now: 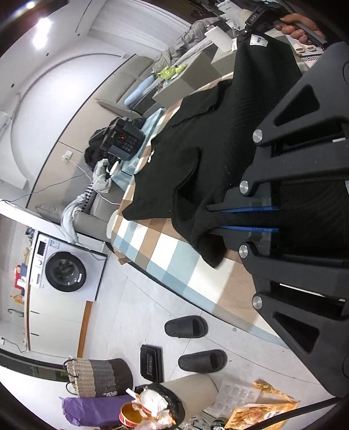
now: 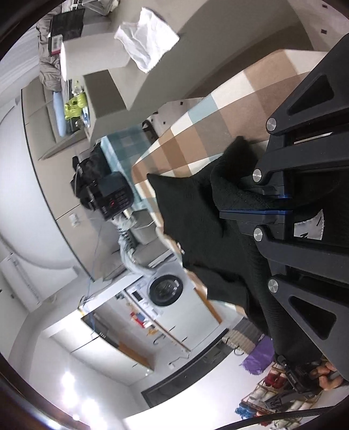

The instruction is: Fold small clothes

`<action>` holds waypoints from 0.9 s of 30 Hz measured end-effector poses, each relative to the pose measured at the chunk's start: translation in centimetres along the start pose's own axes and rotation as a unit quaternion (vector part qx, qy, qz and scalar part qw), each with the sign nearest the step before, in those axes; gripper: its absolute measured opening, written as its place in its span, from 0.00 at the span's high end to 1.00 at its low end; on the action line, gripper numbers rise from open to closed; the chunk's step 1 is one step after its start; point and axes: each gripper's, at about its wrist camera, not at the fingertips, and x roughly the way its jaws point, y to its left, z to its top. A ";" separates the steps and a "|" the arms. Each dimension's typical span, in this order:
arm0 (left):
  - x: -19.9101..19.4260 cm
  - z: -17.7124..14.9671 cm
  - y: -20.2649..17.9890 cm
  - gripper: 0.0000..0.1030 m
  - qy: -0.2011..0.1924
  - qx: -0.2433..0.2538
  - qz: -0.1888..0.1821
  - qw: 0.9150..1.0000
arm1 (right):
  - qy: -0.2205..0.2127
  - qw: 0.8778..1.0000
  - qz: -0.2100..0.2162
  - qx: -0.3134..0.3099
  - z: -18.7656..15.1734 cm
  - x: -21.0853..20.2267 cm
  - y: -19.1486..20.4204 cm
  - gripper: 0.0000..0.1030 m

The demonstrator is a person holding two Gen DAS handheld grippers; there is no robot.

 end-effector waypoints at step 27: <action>14.4 1.4 2.0 0.38 0.106 -0.006 0.052 0.993 | 0.105 0.990 -0.092 0.035 -0.5 10.4 -5.1 0.51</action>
